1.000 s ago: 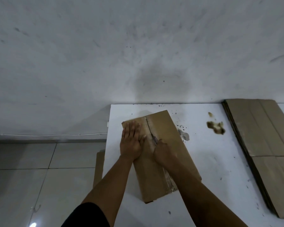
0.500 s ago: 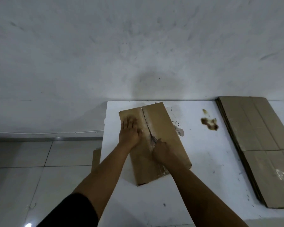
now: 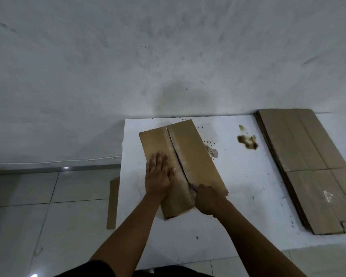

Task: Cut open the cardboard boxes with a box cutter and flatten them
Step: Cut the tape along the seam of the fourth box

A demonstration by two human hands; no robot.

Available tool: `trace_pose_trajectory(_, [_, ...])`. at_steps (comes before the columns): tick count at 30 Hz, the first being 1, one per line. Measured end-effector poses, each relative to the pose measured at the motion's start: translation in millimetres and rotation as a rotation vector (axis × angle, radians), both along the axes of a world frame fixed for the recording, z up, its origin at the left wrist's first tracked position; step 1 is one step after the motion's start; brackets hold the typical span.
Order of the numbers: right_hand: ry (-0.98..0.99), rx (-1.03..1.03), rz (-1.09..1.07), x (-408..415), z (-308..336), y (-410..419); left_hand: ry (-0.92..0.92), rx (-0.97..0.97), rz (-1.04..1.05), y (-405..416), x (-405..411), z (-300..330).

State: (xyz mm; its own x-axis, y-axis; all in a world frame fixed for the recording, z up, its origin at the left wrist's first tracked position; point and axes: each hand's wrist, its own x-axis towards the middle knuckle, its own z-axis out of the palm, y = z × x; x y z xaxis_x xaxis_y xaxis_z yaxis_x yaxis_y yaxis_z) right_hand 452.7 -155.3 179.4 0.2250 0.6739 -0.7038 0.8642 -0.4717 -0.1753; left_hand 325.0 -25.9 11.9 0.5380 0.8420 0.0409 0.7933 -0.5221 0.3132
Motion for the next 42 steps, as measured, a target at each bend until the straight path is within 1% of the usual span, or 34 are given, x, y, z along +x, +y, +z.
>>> trace_pose_trajectory(4, [-0.029,-0.011,-0.079,-5,2,-20,0.001,0.009,0.014,0,3,0])
trace_pose_trajectory(8, [-0.046,-0.010,-0.099,-8,2,-30,-0.004,0.030,0.007,-1,2,2])
trace_pose_trajectory(16, [-0.077,-0.002,-0.202,-8,-4,-58,0.012,0.046,0.011,-1,3,3])
trace_pose_trajectory(29, [-0.056,0.034,-0.243,-11,-3,-75,0.022,0.030,0.007,-2,2,5])
trace_pose_trajectory(34, [-0.094,0.142,-0.280,-10,3,-70,0.014,0.025,0.004,-1,2,5])
trace_pose_trajectory(42, [-0.111,0.165,-0.241,-13,-14,-73,0.008,0.030,0.004,-3,2,8])
